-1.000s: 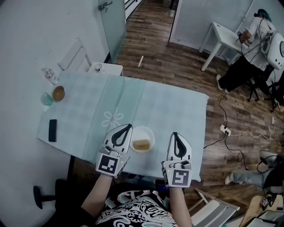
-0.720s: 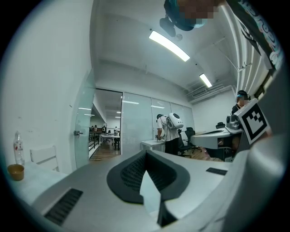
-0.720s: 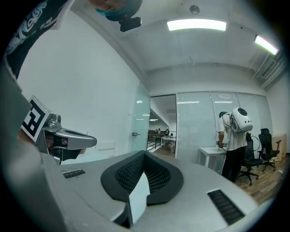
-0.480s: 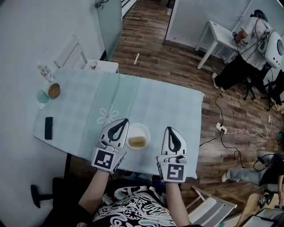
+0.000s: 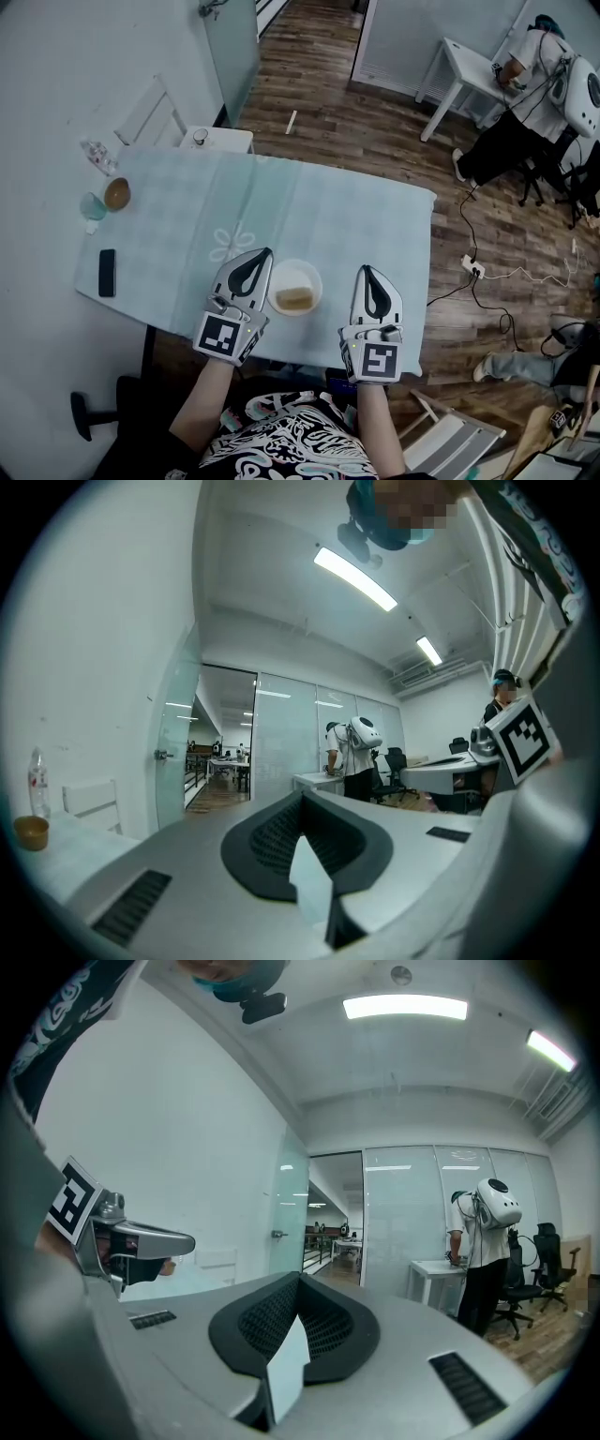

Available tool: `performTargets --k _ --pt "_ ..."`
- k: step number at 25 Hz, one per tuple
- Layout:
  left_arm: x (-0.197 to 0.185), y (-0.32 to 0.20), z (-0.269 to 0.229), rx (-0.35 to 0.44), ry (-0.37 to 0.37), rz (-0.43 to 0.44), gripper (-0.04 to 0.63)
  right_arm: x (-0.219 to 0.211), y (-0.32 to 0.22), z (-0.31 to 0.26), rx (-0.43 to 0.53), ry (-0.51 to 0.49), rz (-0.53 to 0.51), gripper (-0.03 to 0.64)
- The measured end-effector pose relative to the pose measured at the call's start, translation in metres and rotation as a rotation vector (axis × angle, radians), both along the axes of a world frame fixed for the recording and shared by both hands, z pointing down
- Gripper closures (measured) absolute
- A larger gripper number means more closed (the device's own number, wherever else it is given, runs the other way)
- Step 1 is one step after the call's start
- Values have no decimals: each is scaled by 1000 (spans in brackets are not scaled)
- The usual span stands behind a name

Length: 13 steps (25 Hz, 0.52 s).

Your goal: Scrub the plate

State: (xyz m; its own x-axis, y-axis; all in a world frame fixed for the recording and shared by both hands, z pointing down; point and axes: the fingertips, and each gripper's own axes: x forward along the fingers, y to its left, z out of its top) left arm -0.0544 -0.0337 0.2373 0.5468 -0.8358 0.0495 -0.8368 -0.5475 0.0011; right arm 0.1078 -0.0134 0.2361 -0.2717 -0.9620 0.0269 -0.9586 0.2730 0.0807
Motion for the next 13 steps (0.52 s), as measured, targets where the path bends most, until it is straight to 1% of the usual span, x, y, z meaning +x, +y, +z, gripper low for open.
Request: performTargets --k 2,6,13 --pt "-1 -1 2 -7 -13 -1 568 1 -1 1 5 -15 6 626" --pt "-3 -1 4 -16 -24 -3 569 2 -4 2 7 -11 2 626" --pt "-5 -2 6 -12 -41 -11 569 0 -6 7 -7 -40 -6 626"
